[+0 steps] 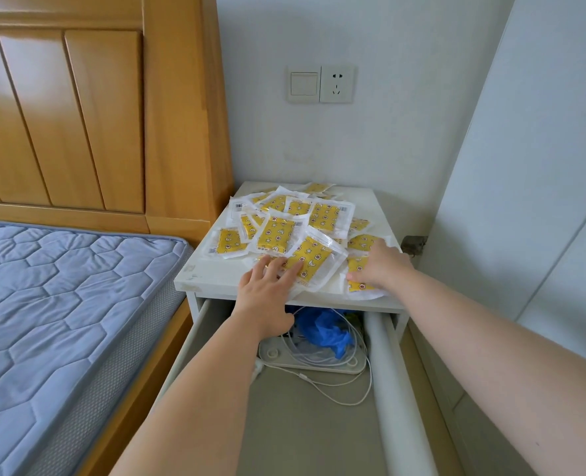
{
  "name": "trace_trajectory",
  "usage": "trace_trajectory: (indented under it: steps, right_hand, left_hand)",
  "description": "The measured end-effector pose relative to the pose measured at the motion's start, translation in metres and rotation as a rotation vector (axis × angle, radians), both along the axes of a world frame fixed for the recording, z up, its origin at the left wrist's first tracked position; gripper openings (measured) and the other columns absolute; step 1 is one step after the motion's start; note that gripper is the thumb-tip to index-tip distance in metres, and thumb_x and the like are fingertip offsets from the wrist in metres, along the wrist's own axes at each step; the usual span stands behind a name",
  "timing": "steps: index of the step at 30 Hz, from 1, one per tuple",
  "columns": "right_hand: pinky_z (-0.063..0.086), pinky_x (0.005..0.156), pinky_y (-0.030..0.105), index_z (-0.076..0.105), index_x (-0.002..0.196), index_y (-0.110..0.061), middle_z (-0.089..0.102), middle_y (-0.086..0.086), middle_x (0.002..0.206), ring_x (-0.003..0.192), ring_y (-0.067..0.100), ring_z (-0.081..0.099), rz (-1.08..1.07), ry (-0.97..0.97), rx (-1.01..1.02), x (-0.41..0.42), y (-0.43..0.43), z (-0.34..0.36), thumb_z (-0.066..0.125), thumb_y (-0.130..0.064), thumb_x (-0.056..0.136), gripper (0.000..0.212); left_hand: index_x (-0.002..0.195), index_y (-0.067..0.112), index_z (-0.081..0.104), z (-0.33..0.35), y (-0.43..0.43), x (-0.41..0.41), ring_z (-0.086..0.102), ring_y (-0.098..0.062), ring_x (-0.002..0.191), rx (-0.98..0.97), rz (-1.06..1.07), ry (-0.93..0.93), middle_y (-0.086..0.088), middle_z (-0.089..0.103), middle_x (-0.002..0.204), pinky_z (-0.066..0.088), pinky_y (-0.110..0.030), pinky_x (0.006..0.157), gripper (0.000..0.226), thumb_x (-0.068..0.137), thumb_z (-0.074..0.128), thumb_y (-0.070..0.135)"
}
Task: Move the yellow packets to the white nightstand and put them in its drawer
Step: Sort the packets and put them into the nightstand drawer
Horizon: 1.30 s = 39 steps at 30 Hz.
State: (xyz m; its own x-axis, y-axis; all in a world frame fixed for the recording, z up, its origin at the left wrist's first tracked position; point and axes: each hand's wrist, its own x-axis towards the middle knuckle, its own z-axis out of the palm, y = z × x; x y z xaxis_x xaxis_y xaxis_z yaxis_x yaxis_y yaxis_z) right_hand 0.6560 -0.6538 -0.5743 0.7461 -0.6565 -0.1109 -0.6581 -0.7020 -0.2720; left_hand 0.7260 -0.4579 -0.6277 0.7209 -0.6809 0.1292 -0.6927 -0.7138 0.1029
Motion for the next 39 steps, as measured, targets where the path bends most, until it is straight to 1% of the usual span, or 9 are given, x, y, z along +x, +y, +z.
trace_trajectory:
  steps: [4, 9, 13, 16, 19, 23, 27, 33, 39]
  right_hand:
    - [0.039, 0.103, 0.037, 0.012, 0.147, 0.001, 0.037, 0.016, 0.144, 0.133, 0.030, 0.038, -0.100, 0.021, 0.180, 0.003, -0.002, 0.012, 0.078, -0.043, 0.073, 0.109]
    - [0.044, 0.074, 0.030, 0.049, 0.121, 0.003, 0.058, 0.013, 0.106, 0.097, 0.024, 0.055, -0.185, -0.261, 0.253, -0.010, -0.015, 0.023, 0.073, -0.010, 0.080, 0.049]
    - [0.055, 0.080, 0.039, 0.063, 0.102, -0.003, 0.067, 0.014, 0.112, 0.089, 0.026, 0.066, -0.333, -0.790, 0.787, 0.004, -0.037, 0.036, 0.076, -0.001, 0.074, 0.031]
    - [0.057, 0.070, 0.041, 0.063, 0.111, -0.004, 0.069, 0.009, 0.103, 0.076, 0.022, 0.065, -0.360, -0.854, 1.025, 0.022, -0.031, 0.039, 0.070, 0.000, 0.080, 0.032]
    - [0.052, 0.077, 0.040, 0.060, 0.089, -0.010, 0.068, 0.000, 0.062, 0.070, 0.019, 0.062, -0.352, -0.769, 1.029, 0.044, -0.023, 0.036, 0.064, -0.008, 0.089, 0.004]
    - [0.054, 0.077, 0.035, 0.065, 0.105, -0.011, 0.070, 0.005, 0.100, 0.078, 0.024, 0.065, -0.381, -0.695, 0.892, 0.093, -0.040, 0.019, 0.069, -0.023, 0.082, 0.026]
    - [0.055, 0.064, 0.037, 0.059, 0.107, -0.005, 0.058, 0.012, 0.070, 0.063, 0.028, 0.060, -0.336, -0.605, 0.722, 0.098, -0.012, 0.029, 0.069, -0.020, 0.084, 0.029]
    - [0.044, 0.069, 0.028, 0.055, 0.116, -0.004, 0.065, 0.009, 0.112, 0.099, 0.025, 0.063, -0.344, -0.651, 0.554, 0.106, -0.013, 0.027, 0.071, -0.013, 0.083, 0.038]
    - [0.045, 0.078, 0.027, 0.055, 0.120, -0.003, 0.066, 0.006, 0.106, 0.100, 0.021, 0.062, -0.374, -0.627, 0.694, 0.099, -0.015, 0.043, 0.078, -0.024, 0.078, 0.053]
  left_hand:
    - [0.149, 0.041, 0.000, 0.003, 0.000, -0.001, -0.007, -0.024, 0.146, 0.008, 0.000, 0.028, 0.006, 0.003, 0.158, 0.008, -0.045, 0.118, 0.095, 0.077, 0.061, 0.034]
    - [0.149, 0.041, -0.001, 0.006, 0.000, -0.004, -0.007, -0.024, 0.147, 0.004, -0.002, 0.054, 0.007, 0.001, 0.159, 0.007, -0.045, 0.118, 0.094, 0.077, 0.058, 0.035]
    - [0.149, 0.041, -0.002, 0.005, 0.000, -0.003, -0.008, -0.024, 0.147, 0.003, -0.003, 0.058, 0.009, -0.001, 0.159, 0.006, -0.045, 0.118, 0.093, 0.078, 0.058, 0.036]
    - [0.149, 0.041, -0.002, 0.005, 0.000, -0.002, -0.009, -0.024, 0.147, -0.004, -0.006, 0.060, 0.009, -0.001, 0.159, 0.005, -0.045, 0.117, 0.093, 0.078, 0.058, 0.037]
    - [0.149, 0.041, -0.002, 0.004, -0.001, -0.001, -0.009, -0.023, 0.146, -0.008, -0.009, 0.063, 0.009, -0.001, 0.159, 0.004, -0.045, 0.117, 0.093, 0.078, 0.058, 0.037]
    - [0.149, 0.042, -0.002, 0.004, -0.001, 0.000, -0.010, -0.023, 0.146, -0.018, -0.012, 0.066, 0.008, 0.000, 0.159, 0.004, -0.045, 0.117, 0.094, 0.077, 0.058, 0.038]
    - [0.149, 0.042, -0.002, 0.002, -0.001, 0.001, -0.010, -0.023, 0.146, -0.020, -0.014, 0.063, 0.009, -0.001, 0.158, 0.004, -0.046, 0.117, 0.094, 0.077, 0.058, 0.039]
    - [0.149, 0.042, -0.004, 0.001, -0.001, 0.001, -0.010, -0.023, 0.146, -0.008, -0.010, 0.049, 0.010, -0.002, 0.158, 0.005, -0.045, 0.117, 0.094, 0.077, 0.057, 0.040]
    - [0.149, 0.042, -0.004, 0.002, -0.001, 0.001, -0.011, -0.022, 0.146, 0.003, 0.000, 0.061, 0.011, -0.002, 0.158, 0.004, -0.045, 0.117, 0.094, 0.077, 0.056, 0.041]
